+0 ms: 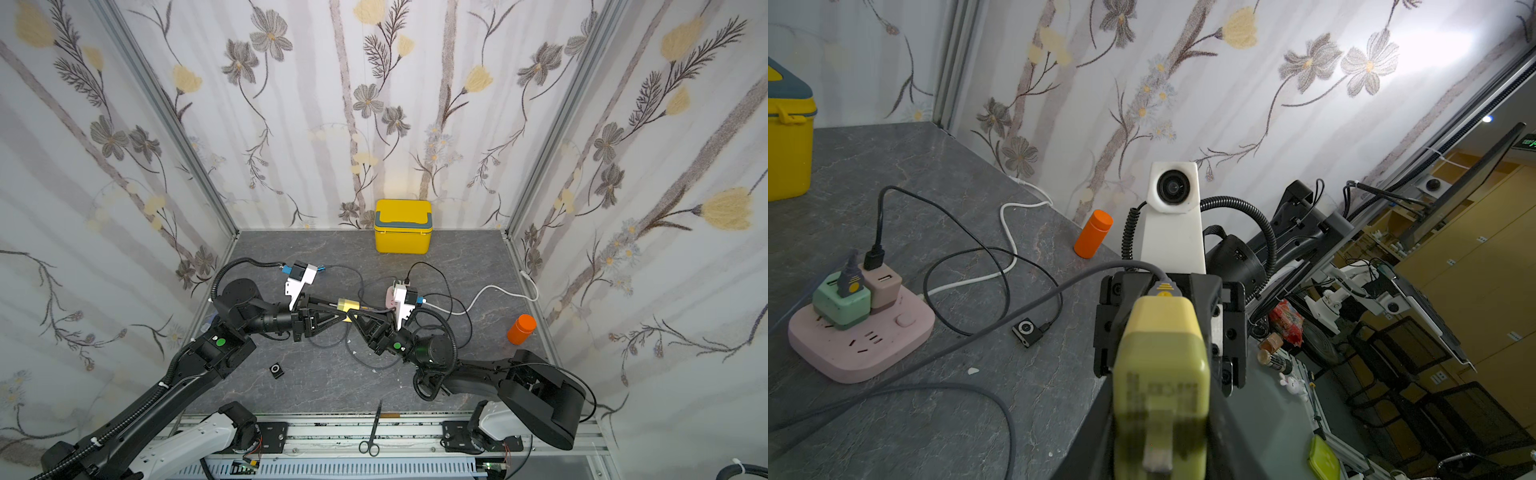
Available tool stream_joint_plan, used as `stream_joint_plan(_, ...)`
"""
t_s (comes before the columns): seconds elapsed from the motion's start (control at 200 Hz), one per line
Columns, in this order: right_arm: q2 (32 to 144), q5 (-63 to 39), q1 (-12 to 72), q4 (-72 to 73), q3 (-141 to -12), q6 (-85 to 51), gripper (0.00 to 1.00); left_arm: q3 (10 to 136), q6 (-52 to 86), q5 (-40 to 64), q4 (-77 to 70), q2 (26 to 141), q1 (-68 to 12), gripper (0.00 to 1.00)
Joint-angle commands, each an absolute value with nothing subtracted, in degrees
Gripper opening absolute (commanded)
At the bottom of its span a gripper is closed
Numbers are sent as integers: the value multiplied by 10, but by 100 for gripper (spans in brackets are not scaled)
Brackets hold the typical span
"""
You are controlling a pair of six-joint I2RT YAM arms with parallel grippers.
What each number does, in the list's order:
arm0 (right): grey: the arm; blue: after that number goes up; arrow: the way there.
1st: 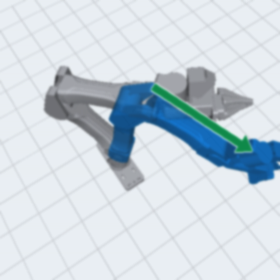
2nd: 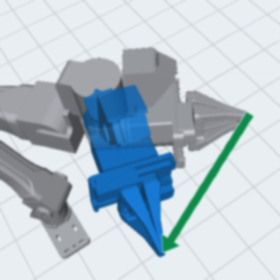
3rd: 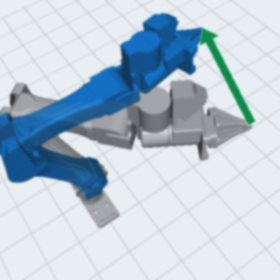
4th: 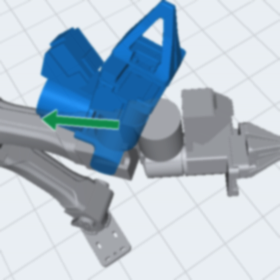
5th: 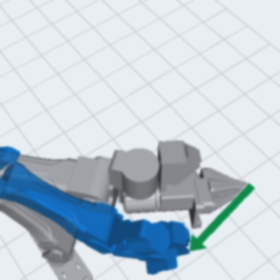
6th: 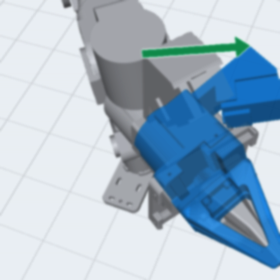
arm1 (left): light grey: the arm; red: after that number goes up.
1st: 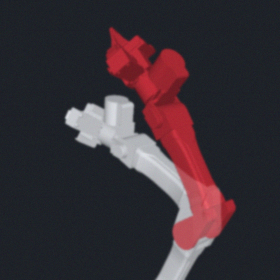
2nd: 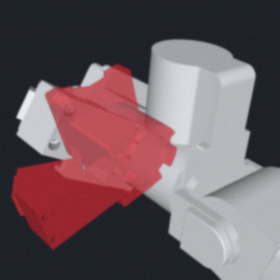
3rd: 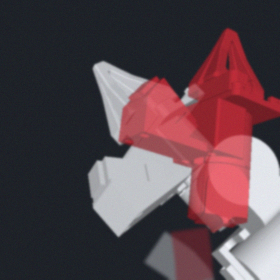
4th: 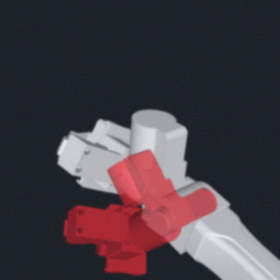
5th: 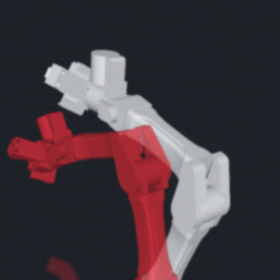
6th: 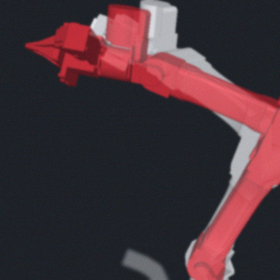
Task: Charge mp3
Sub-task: Pick up the plug from the center of the board.
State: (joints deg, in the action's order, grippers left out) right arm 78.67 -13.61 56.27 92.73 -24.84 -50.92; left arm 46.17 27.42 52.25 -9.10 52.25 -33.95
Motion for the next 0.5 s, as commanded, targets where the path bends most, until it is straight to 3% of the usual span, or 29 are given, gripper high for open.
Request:
stream_joint_plan(0.0,788,-178,559,954,-247,-511,0,474,270,514,-106,520,-344,41)
stream_joint_plan(0.055,775,-179,551,925,-243,-502,0,487,260,499,-79,521,-344,57)
stream_joint_plan(0.15,727,-171,527,796,-246,-465,0,523,208,451,7,515,-343,72)
stream_joint_plan(0.245,664,-136,506,544,-289,-376,0,552,167,393,80,497,-331,75)
stream_joint_plan(0.34,620,-13,505,250,-372,-293,0,572,159,319,117,484,-309,76)
stream_joint_plan(0.495,662,139,482,-82,-511,-250,0,611,149,228,184,528,-281,76)
